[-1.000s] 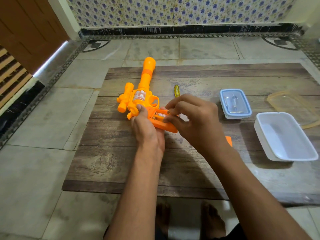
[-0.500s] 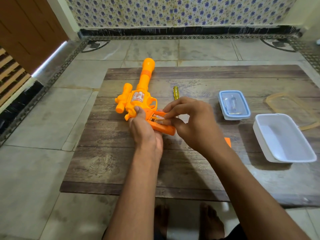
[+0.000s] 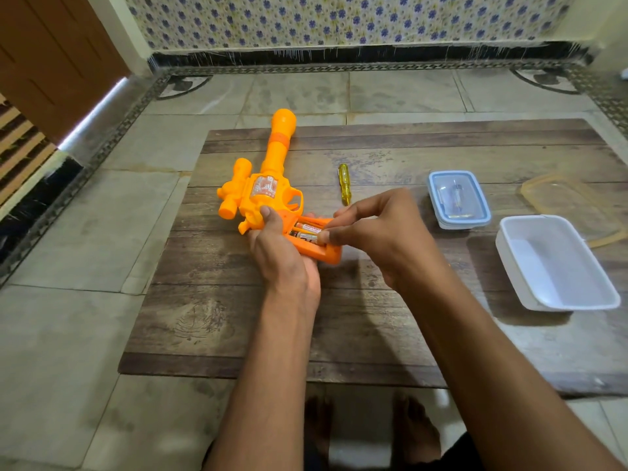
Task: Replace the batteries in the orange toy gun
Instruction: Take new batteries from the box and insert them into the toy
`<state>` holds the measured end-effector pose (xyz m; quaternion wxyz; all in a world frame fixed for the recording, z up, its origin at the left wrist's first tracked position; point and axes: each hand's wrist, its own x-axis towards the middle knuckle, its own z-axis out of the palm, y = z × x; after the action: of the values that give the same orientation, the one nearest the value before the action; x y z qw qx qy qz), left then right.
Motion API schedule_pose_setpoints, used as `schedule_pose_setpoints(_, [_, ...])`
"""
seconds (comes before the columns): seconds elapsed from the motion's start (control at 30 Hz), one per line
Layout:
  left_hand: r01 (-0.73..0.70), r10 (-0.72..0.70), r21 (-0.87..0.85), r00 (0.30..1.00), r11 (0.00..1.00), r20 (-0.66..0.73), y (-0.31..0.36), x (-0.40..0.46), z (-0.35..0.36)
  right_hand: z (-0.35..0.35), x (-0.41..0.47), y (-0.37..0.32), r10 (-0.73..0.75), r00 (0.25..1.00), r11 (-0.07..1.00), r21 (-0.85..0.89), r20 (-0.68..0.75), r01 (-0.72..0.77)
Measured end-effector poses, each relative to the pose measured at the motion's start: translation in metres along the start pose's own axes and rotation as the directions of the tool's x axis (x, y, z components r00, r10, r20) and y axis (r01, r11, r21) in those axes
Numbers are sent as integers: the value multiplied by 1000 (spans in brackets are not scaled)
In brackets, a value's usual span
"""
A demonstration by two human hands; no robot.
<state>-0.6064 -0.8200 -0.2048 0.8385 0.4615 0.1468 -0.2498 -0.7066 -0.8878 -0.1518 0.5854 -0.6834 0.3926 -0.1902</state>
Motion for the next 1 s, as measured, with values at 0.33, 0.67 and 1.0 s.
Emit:
schedule_pose_setpoints(0.33, [-7,7,-7,1000,1000,27,-2,-11,6,3,-1,2,39,998,998,-36,-49,-41])
schedule_pose_setpoints(0.67, [3,-3,2,1000,1000,30,-3,-5,5,-7,1,12,-175,948,979,-150,-267,138])
schedule_pose_setpoints(1.0, [21,-25,74,998,997,56,-3,-12,6,-42,-10,6,-213,972,799,-591,-102,113])
